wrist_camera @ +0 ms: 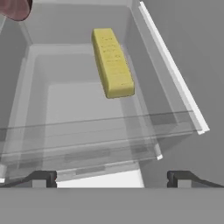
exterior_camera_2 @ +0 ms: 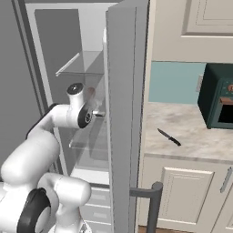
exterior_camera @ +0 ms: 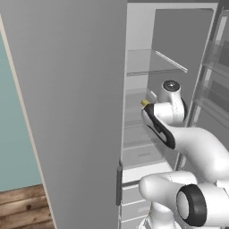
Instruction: Retrieve the butter from the fridge and place it on a plate on the dining table. Then retrieve the butter knife by the fridge and place it near the plate.
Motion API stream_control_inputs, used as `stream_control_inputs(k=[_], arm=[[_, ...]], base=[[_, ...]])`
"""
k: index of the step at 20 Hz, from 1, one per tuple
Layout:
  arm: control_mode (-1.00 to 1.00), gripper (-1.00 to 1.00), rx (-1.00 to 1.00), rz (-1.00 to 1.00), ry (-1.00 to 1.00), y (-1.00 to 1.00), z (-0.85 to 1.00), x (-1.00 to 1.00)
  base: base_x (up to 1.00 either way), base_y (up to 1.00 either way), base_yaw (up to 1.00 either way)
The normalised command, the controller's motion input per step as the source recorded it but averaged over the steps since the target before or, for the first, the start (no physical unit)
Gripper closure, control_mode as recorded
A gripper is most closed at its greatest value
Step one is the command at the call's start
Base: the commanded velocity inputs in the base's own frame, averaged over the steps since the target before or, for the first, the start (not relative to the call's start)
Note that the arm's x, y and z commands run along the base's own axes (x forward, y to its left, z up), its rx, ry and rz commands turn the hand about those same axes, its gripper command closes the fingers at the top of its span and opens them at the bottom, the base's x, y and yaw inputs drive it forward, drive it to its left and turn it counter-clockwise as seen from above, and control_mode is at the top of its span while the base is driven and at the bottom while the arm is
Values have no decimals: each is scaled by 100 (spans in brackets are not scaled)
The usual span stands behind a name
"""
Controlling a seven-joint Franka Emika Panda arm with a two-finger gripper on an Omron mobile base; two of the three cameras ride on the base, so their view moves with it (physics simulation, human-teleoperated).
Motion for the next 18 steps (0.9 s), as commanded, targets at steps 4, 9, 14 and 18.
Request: stream_control_inputs(k=[4,9,14,18], arm=[[-100,-100,0,2,-13,0,0,53],[-100,-100,0,3,-8,0,0,46],[-100,-100,0,1,-1,-4,-1,37],[-100,-100,0,0,0,-22,-1,26]], base=[[0,0,0],[0,0,0],[0,0,0],[0,0,0]])
